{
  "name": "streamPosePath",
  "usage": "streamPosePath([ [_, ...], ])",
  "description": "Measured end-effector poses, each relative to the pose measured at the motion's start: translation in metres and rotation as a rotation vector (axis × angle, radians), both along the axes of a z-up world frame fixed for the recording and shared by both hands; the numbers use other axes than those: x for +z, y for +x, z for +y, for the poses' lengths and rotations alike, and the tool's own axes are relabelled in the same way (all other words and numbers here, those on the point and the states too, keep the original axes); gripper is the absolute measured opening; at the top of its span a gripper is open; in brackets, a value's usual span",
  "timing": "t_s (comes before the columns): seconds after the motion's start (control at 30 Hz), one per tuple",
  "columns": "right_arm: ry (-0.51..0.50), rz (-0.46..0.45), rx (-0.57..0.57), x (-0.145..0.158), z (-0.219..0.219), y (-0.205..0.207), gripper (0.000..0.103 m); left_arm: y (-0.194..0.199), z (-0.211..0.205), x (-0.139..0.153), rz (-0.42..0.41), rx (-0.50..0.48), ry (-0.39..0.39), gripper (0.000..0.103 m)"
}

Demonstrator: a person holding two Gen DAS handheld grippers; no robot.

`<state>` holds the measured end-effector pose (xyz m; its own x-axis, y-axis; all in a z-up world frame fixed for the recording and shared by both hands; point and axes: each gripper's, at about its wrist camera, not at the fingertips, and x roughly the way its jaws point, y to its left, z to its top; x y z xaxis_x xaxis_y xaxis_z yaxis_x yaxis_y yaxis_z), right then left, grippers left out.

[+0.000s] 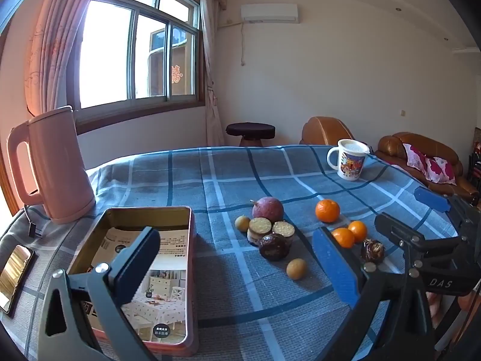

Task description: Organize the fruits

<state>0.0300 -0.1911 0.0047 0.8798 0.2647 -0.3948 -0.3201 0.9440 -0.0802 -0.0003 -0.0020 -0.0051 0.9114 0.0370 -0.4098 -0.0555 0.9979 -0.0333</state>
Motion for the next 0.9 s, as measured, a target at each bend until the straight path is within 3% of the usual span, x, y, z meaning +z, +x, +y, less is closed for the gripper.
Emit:
streamPosePath([
  [0.9,0.004,0.006,-0.004,-0.0017,-0.0002,-0.0028,0.102,-0.0004,0.0065,0.0012,0.000,0.008,0.000,0.103],
])
